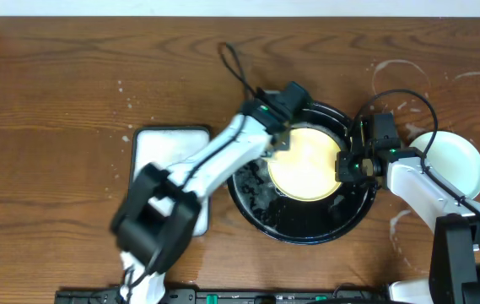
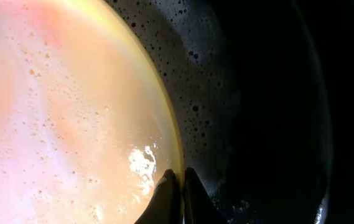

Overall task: Clean dirty plates on tray and stack at the side
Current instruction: 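Return the sponge to the foam tray with the left gripper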

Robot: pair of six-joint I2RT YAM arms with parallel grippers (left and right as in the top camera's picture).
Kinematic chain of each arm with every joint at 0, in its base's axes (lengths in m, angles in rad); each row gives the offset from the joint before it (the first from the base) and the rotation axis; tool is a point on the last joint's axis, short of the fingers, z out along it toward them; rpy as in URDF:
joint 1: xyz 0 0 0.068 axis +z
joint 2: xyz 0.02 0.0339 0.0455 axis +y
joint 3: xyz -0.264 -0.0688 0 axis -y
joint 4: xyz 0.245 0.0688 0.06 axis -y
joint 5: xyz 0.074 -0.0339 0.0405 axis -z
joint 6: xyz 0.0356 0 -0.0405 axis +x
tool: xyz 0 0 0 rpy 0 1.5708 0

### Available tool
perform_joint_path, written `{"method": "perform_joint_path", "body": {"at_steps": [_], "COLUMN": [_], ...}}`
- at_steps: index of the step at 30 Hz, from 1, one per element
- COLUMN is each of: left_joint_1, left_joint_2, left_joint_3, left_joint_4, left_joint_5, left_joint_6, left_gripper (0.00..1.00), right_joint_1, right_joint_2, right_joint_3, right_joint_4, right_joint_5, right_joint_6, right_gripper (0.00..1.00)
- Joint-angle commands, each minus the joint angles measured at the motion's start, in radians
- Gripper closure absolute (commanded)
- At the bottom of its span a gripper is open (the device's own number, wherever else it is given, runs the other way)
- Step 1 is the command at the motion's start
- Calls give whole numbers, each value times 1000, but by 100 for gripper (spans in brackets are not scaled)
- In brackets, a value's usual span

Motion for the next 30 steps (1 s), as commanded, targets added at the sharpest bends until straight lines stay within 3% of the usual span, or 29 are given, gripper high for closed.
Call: {"method": "perform_joint_path", "body": {"at_steps": [1, 7, 12, 16, 23, 29, 30], "left_joint_1": [20, 74, 192, 323, 542, 610, 614], "left_joint_2": [-119, -219, -233, -233, -233, -233, -233], "left_joint_3": [-1, -2, -31, -145, -370, -383, -383], "left_joint_4": [-56, -284, -449, -410, -204, -213, -213], "left_joint_5": [-69, -76, -173, -149, 147, 160, 160], "left_joint_6": [21, 21, 21, 20, 106, 107, 107], "left_gripper": [92, 92, 92, 92, 92, 92, 88], "right_joint_1": [0, 0, 0, 0, 6, 91, 119], "right_joint_2": [6, 6, 6, 6, -61, -220, -253], "right_joint_3": [-2, -2, -2, -2, 42, 78, 79], "right_joint_4": [-16, -15, 1, 8, -57, -133, -140], "right_joint_5": [46, 47, 47, 46, 40, 199, 241], "right_joint_6": [-31, -31, -31, -31, -31, -31, -31], "right_gripper": [99, 99, 99, 99, 99, 99, 99]}}
